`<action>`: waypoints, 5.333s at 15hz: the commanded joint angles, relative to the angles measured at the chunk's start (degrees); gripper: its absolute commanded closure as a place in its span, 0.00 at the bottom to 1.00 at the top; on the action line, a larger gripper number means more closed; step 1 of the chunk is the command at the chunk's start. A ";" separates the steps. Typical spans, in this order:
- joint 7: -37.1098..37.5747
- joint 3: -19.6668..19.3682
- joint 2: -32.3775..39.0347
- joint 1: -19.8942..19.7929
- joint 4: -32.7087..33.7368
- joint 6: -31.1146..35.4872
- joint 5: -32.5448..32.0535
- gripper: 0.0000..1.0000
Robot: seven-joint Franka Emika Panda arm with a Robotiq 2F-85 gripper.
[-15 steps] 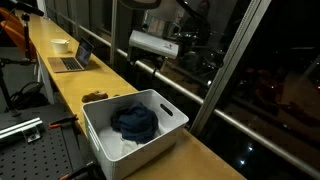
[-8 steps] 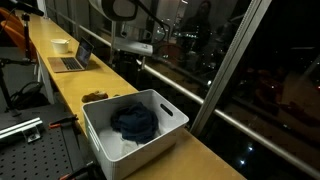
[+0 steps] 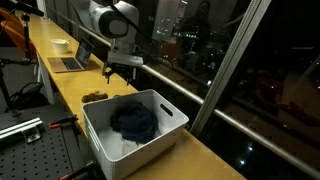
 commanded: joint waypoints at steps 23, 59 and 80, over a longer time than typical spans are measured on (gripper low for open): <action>27.97 4.30 13.40 6.35 -5.63 7.63 -17.47 0.10; 13.98 6.03 10.37 0.26 -2.29 13.66 -13.05 0.00; 12.26 4.74 19.49 -1.63 6.64 6.73 -13.76 0.64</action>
